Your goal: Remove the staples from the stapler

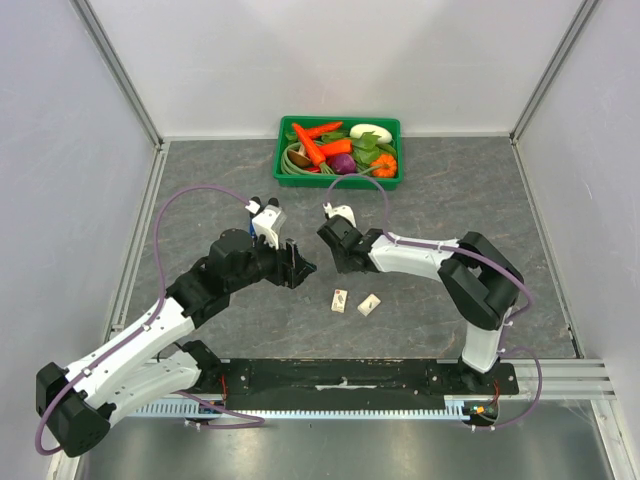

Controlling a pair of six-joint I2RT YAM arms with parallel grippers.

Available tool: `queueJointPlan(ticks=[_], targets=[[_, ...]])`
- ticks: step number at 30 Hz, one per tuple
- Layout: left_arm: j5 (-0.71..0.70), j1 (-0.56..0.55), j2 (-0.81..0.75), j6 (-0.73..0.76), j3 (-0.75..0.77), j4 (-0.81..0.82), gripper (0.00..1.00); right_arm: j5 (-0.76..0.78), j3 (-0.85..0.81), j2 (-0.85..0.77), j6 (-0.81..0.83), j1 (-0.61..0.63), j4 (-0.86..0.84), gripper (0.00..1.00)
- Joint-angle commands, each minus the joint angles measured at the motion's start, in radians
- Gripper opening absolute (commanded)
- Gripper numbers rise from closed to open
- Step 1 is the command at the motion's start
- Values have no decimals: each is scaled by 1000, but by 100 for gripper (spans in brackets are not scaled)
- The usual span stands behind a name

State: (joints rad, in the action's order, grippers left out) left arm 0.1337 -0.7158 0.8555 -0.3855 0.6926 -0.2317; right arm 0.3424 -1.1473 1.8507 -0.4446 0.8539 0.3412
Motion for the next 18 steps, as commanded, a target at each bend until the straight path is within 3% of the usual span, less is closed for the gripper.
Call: queueJointPlan(ticks=[1, 8, 18], targets=[[6, -4, 2, -24, -1, 25, 70, 30, -6, -94, -9, 7, 33, 22], [1, -5, 4, -23, 2, 23, 70, 33, 12, -191, -9, 23, 73, 20], [7, -5, 7, -26, 7, 20, 70, 32, 167, -421, -48, 65, 134, 22]])
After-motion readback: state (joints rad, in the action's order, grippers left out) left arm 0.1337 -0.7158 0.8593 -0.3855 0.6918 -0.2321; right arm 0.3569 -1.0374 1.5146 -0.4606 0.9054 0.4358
